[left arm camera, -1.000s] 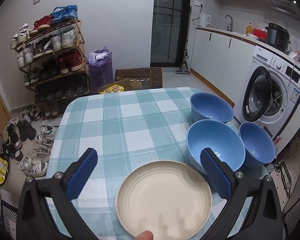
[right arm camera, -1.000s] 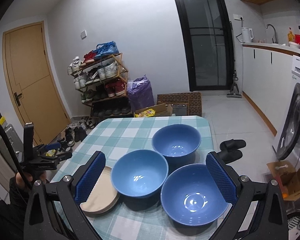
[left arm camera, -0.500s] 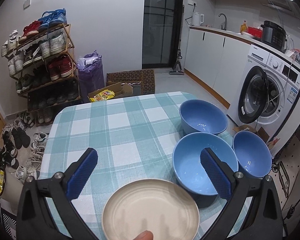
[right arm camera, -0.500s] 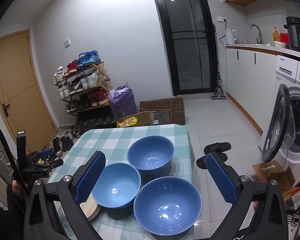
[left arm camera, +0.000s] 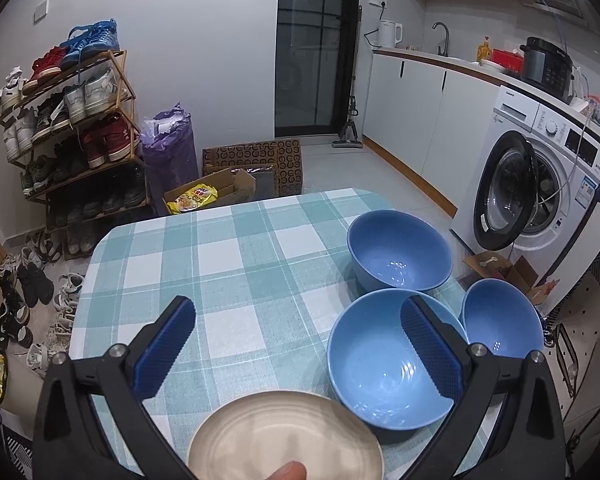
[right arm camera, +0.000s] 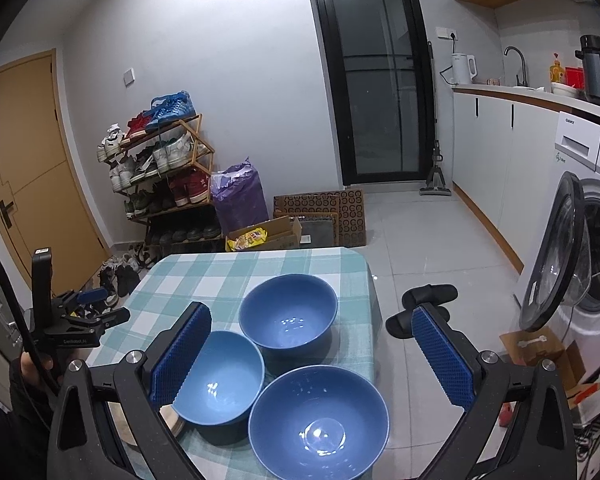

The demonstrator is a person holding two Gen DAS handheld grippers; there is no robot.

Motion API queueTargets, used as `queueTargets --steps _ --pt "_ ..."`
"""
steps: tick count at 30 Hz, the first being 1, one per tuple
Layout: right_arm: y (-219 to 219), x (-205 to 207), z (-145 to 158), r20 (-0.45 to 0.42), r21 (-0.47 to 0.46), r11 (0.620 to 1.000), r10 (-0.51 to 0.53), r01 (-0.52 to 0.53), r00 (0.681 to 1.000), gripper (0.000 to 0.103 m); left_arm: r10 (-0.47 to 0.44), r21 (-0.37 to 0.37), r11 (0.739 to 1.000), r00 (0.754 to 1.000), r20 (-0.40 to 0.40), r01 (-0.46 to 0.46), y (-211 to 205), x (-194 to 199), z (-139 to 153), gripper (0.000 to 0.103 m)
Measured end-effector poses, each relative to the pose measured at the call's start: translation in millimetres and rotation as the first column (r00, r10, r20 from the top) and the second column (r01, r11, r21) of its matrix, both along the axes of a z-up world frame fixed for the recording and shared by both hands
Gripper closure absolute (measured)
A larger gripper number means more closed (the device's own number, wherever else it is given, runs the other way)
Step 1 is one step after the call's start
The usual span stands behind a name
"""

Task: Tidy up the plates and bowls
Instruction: 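Move both open grippers toward the rim of the large blue bowl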

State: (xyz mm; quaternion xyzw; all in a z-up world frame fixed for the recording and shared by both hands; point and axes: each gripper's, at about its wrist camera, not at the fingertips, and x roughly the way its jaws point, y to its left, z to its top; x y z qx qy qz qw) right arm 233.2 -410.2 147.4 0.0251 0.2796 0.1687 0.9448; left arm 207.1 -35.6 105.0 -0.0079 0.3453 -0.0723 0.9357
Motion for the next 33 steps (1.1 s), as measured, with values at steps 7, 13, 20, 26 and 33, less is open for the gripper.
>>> queueTargets --steps 7,13,20,26,33 --pt "5 19 -14 -0.034 -0.015 1.000 0.011 -0.012 0.999 0.001 -0.010 0.002 1.000 1.000 -0.005 0.010 -12 15 0 0.000" --pt "12 34 -31 -0.069 -0.016 1.000 0.026 -0.027 0.997 0.001 -0.015 0.003 1.000 1.000 -0.009 0.015 -18 29 0 0.000" --pt "23 51 -42 -0.087 -0.020 0.999 0.034 -0.036 0.996 0.001 -0.015 0.006 1.000 1.000 -0.017 0.015 -23 43 -2 0.000" --pt "29 67 -53 -0.107 -0.023 0.999 0.024 -0.027 0.994 0.001 -0.019 0.007 1.000 0.999 -0.039 0.020 -28 58 -10 0.000" --pt "33 86 -73 -0.145 -0.026 1.000 0.004 -0.007 0.989 0.001 -0.035 0.022 0.999 0.997 -0.072 0.037 -37 73 -21 0.000"
